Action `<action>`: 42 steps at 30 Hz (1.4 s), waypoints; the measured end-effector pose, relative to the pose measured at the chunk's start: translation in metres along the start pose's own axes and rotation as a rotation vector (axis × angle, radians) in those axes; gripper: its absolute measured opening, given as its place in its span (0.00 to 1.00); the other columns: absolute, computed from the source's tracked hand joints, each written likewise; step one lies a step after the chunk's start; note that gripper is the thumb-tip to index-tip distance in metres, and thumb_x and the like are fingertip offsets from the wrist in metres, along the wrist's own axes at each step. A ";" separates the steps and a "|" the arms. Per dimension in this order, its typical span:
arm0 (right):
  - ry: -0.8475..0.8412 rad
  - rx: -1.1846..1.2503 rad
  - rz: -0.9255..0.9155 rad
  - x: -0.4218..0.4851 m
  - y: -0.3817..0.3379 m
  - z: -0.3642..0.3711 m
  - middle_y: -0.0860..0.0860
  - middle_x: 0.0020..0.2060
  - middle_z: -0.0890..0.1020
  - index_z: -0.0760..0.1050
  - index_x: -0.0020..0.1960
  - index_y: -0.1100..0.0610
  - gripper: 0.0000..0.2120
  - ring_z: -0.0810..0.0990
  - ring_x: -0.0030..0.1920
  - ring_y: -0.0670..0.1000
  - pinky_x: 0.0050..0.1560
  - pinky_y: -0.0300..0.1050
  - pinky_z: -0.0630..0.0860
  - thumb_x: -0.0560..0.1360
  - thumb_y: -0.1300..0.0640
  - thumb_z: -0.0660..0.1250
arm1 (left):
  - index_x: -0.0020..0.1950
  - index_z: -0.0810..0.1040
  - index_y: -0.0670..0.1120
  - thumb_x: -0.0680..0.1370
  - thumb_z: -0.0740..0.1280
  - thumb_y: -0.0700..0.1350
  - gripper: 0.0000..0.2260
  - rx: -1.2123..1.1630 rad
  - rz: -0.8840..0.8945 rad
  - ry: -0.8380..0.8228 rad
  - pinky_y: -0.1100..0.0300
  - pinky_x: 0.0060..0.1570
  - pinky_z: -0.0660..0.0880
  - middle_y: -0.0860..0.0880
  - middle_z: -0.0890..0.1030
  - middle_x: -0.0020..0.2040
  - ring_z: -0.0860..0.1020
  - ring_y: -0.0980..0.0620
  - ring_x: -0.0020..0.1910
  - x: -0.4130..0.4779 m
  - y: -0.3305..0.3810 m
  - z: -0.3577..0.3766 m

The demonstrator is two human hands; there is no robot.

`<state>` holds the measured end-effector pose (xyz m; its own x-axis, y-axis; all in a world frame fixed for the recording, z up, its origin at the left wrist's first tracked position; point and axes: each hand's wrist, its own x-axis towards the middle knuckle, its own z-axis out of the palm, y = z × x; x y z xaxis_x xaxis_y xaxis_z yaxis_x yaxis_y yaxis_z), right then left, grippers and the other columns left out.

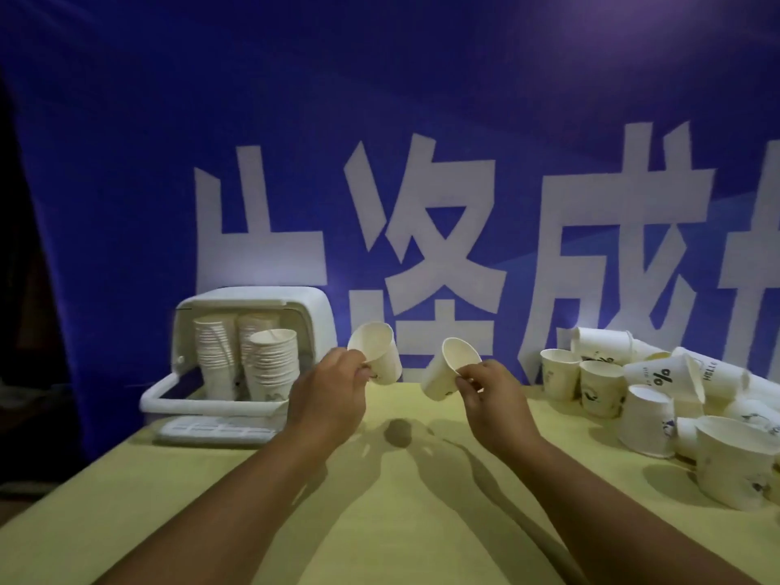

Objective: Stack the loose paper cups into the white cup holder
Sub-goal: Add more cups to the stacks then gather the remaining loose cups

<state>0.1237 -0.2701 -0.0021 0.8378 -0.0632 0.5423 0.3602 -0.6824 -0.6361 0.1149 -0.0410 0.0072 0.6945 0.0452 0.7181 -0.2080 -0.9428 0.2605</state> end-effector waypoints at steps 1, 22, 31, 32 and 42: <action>0.002 0.026 -0.009 0.002 -0.011 0.010 0.49 0.59 0.78 0.79 0.62 0.54 0.11 0.74 0.54 0.45 0.55 0.39 0.70 0.80 0.57 0.67 | 0.53 0.78 0.51 0.83 0.60 0.50 0.08 -0.010 0.003 0.069 0.53 0.41 0.74 0.51 0.79 0.51 0.78 0.45 0.44 0.000 -0.011 -0.009; 0.159 0.460 -0.172 0.059 -0.175 0.128 0.44 0.51 0.74 0.79 0.60 0.54 0.10 0.74 0.51 0.44 0.45 0.28 0.69 0.81 0.55 0.66 | 0.52 0.71 0.52 0.82 0.58 0.43 0.05 0.212 -0.140 0.157 0.49 0.51 0.69 0.53 0.75 0.52 0.72 0.49 0.48 0.015 -0.151 -0.060; 0.035 0.319 -0.385 0.055 -0.177 0.136 0.44 0.52 0.72 0.79 0.55 0.52 0.06 0.72 0.52 0.44 0.47 0.28 0.70 0.81 0.57 0.65 | 0.61 0.63 0.59 0.78 0.60 0.65 0.17 -0.205 -0.218 -0.108 0.48 0.52 0.78 0.56 0.76 0.60 0.78 0.52 0.56 0.008 -0.137 -0.042; 0.016 0.290 -0.408 0.054 -0.178 0.136 0.43 0.52 0.72 0.79 0.56 0.52 0.06 0.72 0.52 0.44 0.48 0.29 0.70 0.81 0.56 0.65 | 0.63 0.60 0.59 0.78 0.62 0.64 0.19 -0.248 -0.244 -0.091 0.47 0.53 0.79 0.55 0.77 0.62 0.79 0.51 0.57 0.008 -0.136 -0.041; -0.236 -0.105 -0.510 0.046 -0.168 0.149 0.50 0.63 0.70 0.79 0.61 0.50 0.12 0.73 0.59 0.52 0.57 0.44 0.77 0.79 0.60 0.67 | 0.77 0.49 0.64 0.79 0.64 0.61 0.32 -0.385 -0.272 -0.058 0.47 0.61 0.78 0.55 0.72 0.73 0.75 0.51 0.68 0.003 -0.131 -0.038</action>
<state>0.1630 -0.0496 0.0480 0.6420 0.4496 0.6211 0.7104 -0.6535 -0.2612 0.1182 0.0954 -0.0010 0.7944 0.2443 0.5560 -0.2459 -0.7078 0.6623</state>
